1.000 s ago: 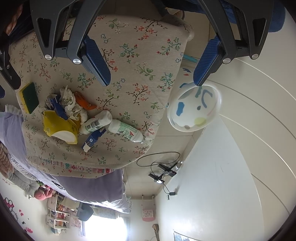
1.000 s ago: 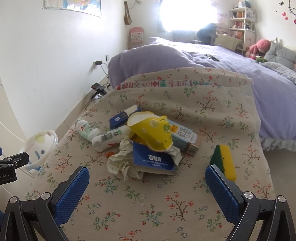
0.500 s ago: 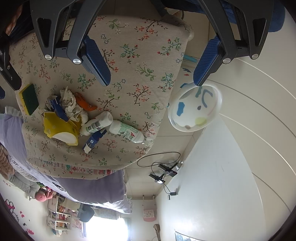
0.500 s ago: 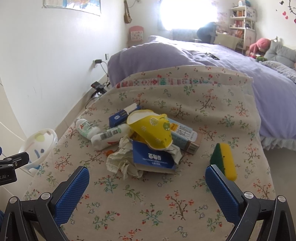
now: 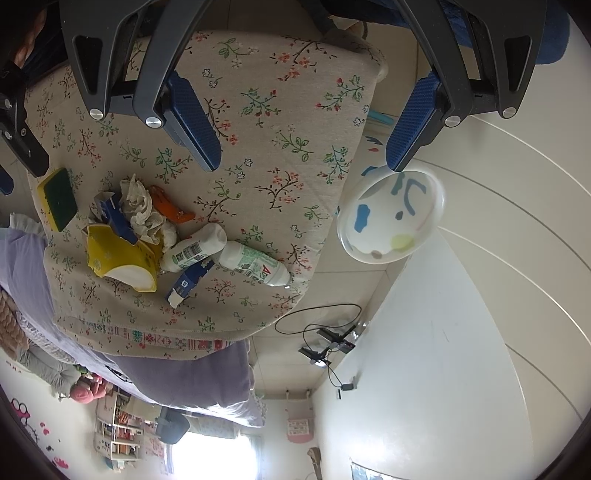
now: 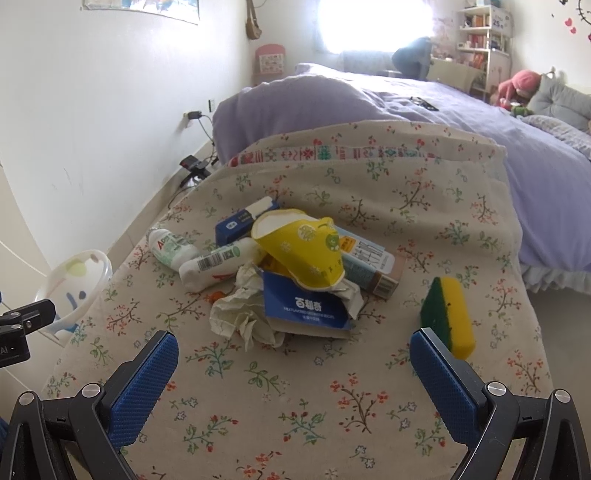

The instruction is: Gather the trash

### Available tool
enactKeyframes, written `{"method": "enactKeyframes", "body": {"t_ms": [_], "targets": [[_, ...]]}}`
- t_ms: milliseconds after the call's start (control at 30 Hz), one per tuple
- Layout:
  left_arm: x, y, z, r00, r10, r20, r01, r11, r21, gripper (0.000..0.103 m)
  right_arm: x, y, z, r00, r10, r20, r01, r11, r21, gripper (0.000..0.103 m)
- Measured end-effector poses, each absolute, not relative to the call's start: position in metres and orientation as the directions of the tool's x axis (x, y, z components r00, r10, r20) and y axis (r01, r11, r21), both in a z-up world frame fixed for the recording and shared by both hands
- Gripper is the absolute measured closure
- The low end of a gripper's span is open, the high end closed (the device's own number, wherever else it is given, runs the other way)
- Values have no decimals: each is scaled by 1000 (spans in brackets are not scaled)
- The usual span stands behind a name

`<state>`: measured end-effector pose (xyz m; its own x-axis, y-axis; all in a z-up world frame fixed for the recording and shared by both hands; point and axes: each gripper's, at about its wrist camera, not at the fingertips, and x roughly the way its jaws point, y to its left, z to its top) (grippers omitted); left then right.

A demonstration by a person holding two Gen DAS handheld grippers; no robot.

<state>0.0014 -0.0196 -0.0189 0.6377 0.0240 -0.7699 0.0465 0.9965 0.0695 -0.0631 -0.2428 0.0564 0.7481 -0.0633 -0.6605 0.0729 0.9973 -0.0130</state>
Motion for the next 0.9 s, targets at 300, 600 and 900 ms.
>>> {"method": "enactKeyframes", "body": {"t_ms": [300, 600, 900], "targets": [[38, -37, -13, 555, -23, -832, 93, 995, 35, 10, -44, -267, 68, 679, -48, -733, 63, 998, -7, 0], [111, -98, -2, 393, -212, -895, 246, 962, -120, 10, 25, -351, 101, 585, -40, -810, 90, 996, 15, 0], [158, -134, -50, 385, -160, -909, 426, 905, 21, 21, 59, -370, 48, 485, 37, -873, 84, 992, 89, 0]]}}
